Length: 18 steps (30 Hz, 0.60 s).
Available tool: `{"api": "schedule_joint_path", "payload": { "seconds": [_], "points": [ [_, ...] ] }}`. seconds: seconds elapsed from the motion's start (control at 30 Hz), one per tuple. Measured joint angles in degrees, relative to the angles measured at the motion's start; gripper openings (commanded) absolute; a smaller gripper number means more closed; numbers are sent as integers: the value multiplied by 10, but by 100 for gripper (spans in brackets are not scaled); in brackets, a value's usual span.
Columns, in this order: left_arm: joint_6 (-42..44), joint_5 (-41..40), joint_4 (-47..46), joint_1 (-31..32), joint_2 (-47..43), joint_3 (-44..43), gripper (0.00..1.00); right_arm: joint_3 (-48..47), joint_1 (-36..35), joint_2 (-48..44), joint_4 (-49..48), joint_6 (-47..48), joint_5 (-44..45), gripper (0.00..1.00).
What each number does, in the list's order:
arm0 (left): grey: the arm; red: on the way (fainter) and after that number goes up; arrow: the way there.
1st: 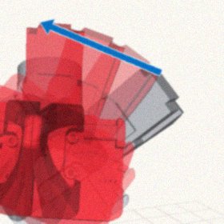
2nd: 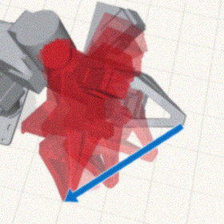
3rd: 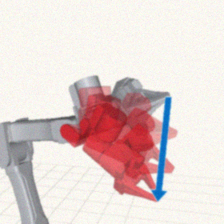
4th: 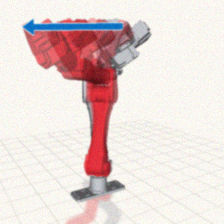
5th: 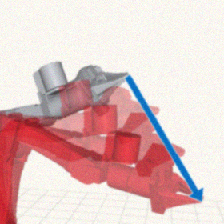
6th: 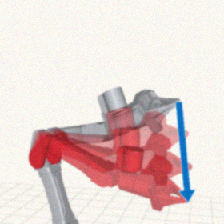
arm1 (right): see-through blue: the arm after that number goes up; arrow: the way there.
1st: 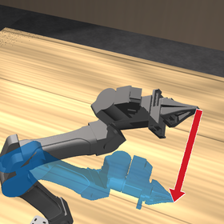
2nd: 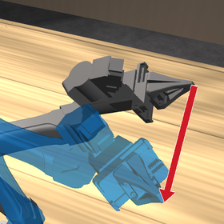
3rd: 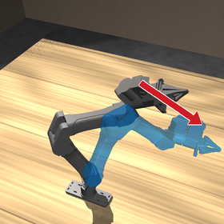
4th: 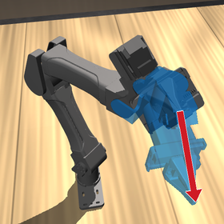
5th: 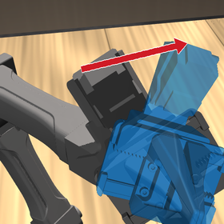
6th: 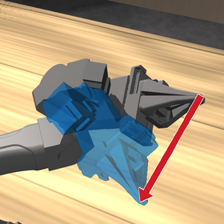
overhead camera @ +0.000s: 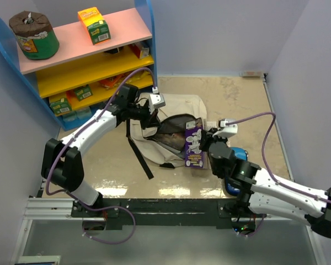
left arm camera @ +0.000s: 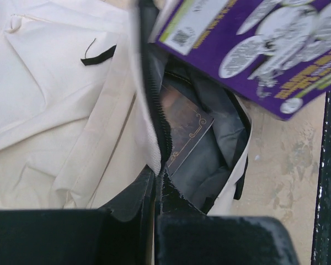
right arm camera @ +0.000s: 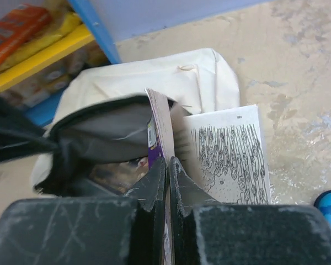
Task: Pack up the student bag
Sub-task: Place the book in the student bag.
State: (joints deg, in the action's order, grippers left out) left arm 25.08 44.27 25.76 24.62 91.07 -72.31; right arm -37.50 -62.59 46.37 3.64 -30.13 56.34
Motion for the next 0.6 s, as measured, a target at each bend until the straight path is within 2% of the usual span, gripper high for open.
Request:
{"api": "schedule_joint_path", "payload": {
  "seconds": [0.13,0.27,0.43,0.6],
  "points": [
    [0,0,1,0,-10,11,0,29,76,80,-67,-43,-70,0],
    [-4,0,-2,2,-18,31,0,50,86,120,-112,-96,-109,0],
    [-5,0,-5,2,-26,43,0,62,87,120,-134,-164,-138,0],
    [-6,1,-13,3,-32,57,0,112,87,48,-126,-221,-177,0]
  ]
}}
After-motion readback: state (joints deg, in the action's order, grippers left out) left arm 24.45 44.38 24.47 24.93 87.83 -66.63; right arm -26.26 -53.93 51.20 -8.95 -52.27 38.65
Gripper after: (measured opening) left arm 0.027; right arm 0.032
